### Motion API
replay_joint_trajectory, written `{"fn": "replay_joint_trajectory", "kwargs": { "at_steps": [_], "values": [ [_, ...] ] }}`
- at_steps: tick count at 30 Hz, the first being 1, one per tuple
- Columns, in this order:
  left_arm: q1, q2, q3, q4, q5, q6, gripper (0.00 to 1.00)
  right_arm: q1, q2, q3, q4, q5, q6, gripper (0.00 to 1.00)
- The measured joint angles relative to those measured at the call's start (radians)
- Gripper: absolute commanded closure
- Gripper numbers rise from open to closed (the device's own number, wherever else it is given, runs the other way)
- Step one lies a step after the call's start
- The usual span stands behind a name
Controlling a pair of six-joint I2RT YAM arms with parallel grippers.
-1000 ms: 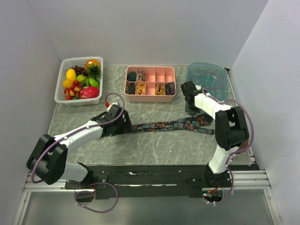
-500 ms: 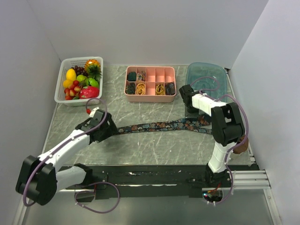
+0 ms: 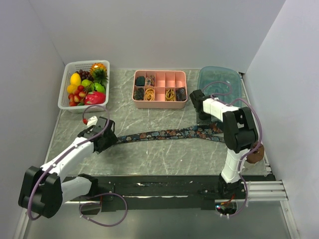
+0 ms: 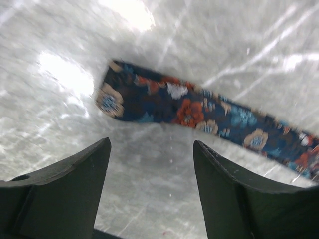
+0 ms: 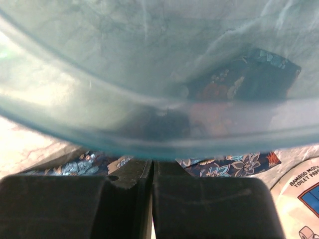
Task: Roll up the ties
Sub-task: Flatten out the tie at the center of the board.
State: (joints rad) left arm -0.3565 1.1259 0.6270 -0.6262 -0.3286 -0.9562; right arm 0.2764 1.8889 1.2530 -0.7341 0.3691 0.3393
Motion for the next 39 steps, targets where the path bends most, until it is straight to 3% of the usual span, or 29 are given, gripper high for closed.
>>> {"fn": "replay_joint_trajectory", "kwargs": {
  "at_steps": [8,31,33,34,39],
  "values": [
    [0.047,-0.111,-0.018,0.083,-0.032,0.0,0.37,0.0,0.035,0.045,-0.039,0.013,-0.008,1.0],
    [0.05,-0.15,-0.137,0.17,0.026,-0.056,0.37,0.0,0.072,0.097,-0.072,0.011,-0.027,1.0],
    [0.05,-0.125,-0.138,0.19,0.025,-0.061,0.43,0.0,0.073,0.097,-0.075,0.011,-0.027,1.0],
    [0.05,-0.113,-0.138,0.203,0.024,-0.063,0.51,0.0,0.073,0.097,-0.076,0.011,-0.027,1.0],
    [0.05,-0.101,-0.139,0.238,0.004,-0.079,0.54,0.0,0.076,0.103,-0.083,0.011,-0.031,1.0]
  ]
}}
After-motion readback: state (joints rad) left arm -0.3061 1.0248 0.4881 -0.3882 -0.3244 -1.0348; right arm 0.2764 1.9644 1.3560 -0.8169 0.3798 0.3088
